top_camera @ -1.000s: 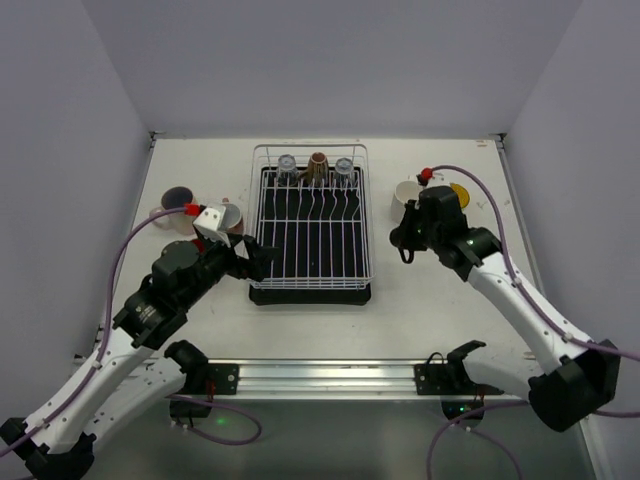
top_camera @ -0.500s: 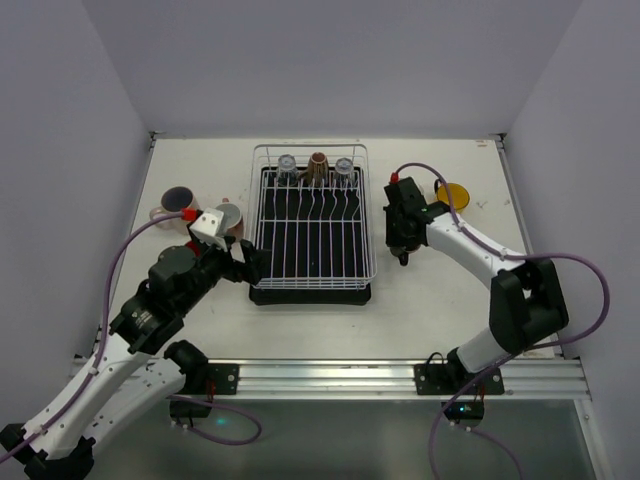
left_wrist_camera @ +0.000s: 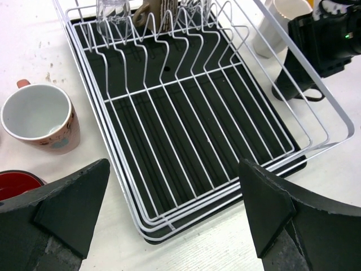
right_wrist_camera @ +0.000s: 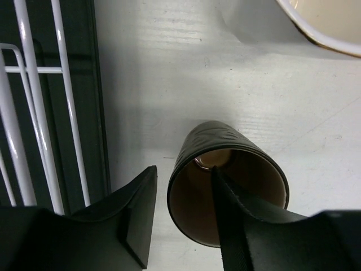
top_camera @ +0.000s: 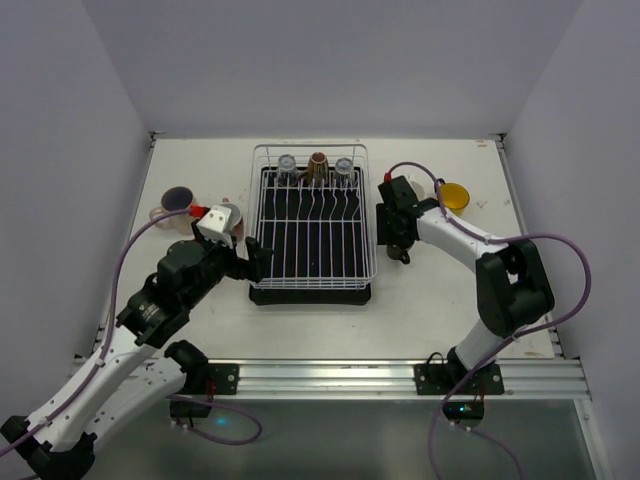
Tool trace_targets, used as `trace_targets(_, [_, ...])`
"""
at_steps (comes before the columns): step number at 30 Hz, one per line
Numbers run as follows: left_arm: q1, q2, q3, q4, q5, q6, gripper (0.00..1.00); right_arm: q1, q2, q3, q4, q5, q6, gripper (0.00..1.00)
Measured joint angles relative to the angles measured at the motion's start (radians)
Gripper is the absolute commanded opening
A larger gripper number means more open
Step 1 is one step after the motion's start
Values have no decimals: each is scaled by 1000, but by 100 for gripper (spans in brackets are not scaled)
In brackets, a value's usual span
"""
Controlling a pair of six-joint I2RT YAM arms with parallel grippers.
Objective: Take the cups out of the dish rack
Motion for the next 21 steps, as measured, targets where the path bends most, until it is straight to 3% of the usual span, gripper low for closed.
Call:
trace_targets(5, [1,56,8,-5,-18,0,100,0,-60,-1,-4,-4,-3,51])
trace_targets(10, [2,182,111,-29,-31,-7,100,0,-256,-16,0,-18,-3,53])
trace_targets(15, [2,349,256,-15,-63,-34,93,0,-525,-113,90,-93,9,49])
trace_targets(21, [21,637,429,70,-120,-55,83,-3,-713,-281,201,-197,44,43])
